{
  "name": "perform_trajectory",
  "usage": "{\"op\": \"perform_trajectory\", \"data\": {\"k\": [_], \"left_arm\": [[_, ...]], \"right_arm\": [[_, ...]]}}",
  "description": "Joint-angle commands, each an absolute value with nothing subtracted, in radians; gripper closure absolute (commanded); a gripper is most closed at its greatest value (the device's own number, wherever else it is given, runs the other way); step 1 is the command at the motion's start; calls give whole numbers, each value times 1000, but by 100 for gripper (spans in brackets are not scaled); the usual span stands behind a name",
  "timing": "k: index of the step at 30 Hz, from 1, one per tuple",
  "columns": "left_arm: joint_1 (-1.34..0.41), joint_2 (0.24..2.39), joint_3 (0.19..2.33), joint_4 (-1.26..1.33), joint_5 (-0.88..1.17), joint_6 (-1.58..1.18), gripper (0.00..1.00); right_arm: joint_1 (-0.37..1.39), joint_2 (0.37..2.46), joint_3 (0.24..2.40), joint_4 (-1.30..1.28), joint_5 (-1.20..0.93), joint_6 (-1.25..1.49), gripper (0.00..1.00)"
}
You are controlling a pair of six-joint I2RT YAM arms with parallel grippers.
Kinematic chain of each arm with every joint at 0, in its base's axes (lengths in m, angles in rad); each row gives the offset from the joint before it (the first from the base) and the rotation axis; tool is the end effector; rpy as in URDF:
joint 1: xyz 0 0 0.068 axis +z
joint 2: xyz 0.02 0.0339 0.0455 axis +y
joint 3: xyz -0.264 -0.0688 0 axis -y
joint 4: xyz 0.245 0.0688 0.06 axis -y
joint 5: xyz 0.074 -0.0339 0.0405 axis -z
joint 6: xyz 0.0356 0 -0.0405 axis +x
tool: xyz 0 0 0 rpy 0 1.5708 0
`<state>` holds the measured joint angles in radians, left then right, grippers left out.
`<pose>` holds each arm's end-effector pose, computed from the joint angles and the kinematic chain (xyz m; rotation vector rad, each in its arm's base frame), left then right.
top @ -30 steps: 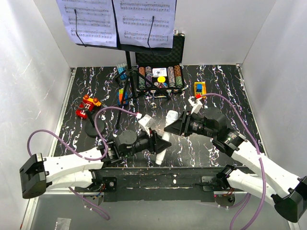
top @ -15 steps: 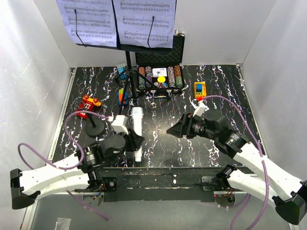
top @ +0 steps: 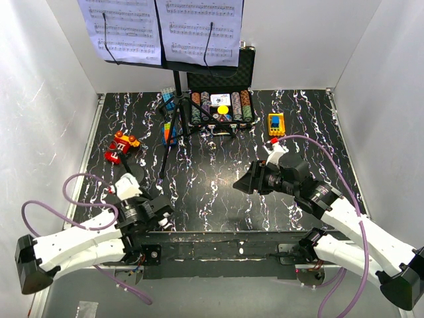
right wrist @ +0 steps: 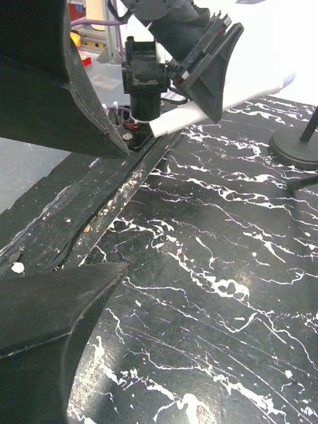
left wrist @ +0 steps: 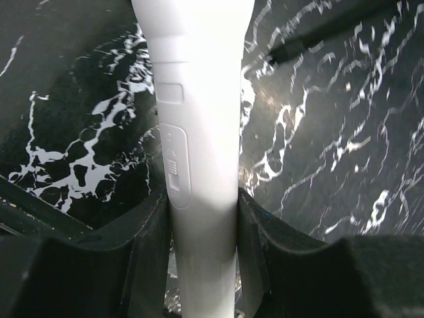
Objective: Pack up the instrument practice props
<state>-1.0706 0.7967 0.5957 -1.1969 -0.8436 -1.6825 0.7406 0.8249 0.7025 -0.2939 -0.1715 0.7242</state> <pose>0.0734 -0.0788 0.2159 -0.7723 2.1503 0.0036 0.1369 0.1334 0.2929 -0.1384 2.1550 1.0767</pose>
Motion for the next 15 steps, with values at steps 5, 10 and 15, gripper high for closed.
{"op": "perform_trajectory", "data": {"k": [5, 10, 15], "left_arm": [[-896, 722, 476, -1124, -928, -1842, 100], [-887, 762, 428, -1106, -965, -2069, 100], [-799, 834, 408, -1028, -941, -2108, 100]], "right_arm": [[738, 816, 707, -302, -152, 692, 29], [739, 824, 724, -311, -155, 684, 29], [738, 821, 732, -322, -152, 680, 29]]}}
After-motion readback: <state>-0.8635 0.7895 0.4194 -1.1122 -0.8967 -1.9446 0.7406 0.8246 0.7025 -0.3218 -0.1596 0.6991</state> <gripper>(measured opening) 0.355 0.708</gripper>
